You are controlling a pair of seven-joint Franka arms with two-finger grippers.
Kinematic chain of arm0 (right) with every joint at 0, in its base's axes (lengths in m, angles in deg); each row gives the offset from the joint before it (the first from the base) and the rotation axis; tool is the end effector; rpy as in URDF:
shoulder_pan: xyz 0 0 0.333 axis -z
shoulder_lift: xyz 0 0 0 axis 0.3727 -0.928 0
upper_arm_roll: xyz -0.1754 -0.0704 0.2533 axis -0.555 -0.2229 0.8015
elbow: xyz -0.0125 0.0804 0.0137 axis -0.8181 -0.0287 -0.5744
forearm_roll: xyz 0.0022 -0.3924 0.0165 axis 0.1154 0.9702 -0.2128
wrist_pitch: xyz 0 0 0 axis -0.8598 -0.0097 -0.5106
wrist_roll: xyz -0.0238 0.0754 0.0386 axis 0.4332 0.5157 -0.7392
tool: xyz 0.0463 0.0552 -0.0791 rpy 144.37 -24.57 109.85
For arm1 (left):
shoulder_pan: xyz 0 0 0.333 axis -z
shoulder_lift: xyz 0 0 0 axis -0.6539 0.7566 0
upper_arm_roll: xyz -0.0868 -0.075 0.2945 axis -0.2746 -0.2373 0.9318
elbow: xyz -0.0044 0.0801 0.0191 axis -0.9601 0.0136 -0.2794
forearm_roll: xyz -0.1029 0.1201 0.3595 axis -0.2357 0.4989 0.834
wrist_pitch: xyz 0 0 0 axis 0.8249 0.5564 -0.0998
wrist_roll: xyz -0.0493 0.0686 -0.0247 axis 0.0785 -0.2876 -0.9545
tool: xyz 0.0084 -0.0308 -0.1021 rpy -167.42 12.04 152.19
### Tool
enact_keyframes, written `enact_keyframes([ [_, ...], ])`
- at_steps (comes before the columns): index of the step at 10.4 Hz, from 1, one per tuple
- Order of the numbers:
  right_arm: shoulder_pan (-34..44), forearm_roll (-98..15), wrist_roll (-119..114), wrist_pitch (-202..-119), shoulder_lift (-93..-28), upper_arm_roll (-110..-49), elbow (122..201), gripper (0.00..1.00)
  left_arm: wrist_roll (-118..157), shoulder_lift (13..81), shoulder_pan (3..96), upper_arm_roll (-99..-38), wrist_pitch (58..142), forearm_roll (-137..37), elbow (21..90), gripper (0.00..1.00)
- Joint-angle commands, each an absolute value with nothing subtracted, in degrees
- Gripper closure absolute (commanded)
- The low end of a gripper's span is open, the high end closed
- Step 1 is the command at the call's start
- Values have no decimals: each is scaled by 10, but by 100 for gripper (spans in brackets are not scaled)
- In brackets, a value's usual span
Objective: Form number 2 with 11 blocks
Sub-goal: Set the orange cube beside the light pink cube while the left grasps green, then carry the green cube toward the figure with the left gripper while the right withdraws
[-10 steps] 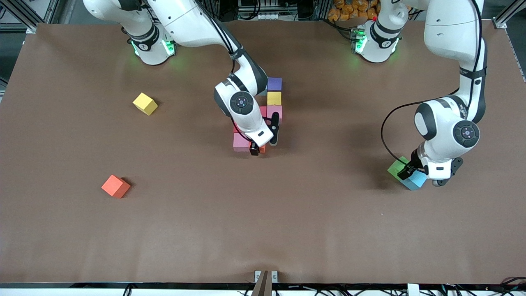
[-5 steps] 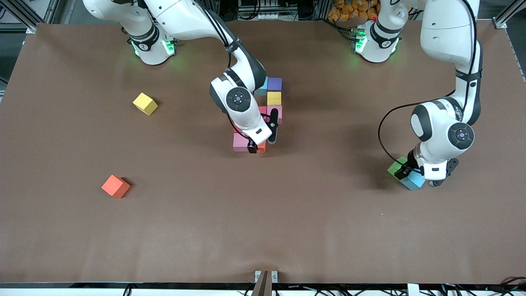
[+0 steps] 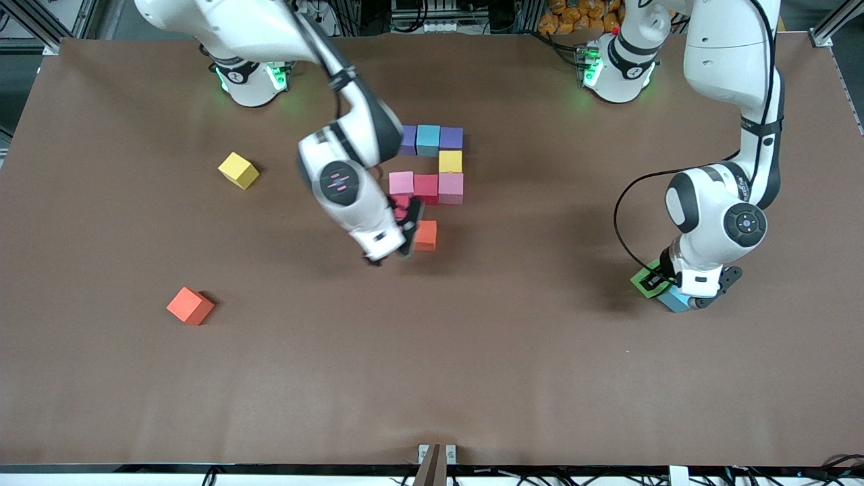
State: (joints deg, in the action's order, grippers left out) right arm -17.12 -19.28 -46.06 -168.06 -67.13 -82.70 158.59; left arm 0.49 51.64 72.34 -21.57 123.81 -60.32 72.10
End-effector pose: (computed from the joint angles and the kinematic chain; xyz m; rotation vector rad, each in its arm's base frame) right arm 0.5720 0.3580 0.2991 -2.4358 -1.7555 0.0224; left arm 0.5980 -0.0341 0.2129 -2.9641 -0.9301 0.0001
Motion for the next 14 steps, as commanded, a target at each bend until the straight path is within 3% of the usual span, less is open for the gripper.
enact_keyframes([
  [1, -101, -193, -454, -1651, -650, -834, 1570, 0, 50, 507, 739, -236, 1222, -594, 710, 93],
  [5, 52, -195, -421, -1556, -649, -841, 1512, 0, 93, 498, 740, -252, 997, -584, 596, 100],
  [6, 86, -195, -385, -1533, -642, -840, 1503, 0, 98, 498, 742, -268, 978, -580, 580, 100],
  [9, 131, -183, -230, -1467, -598, -848, 1495, 0, 95, 495, 752, -328, 978, -526, 543, 100],
  [14, 137, -153, -172, -1407, -503, -919, 1489, 0, 204, 498, 756, -420, 1005, -348, 516, 100],
])
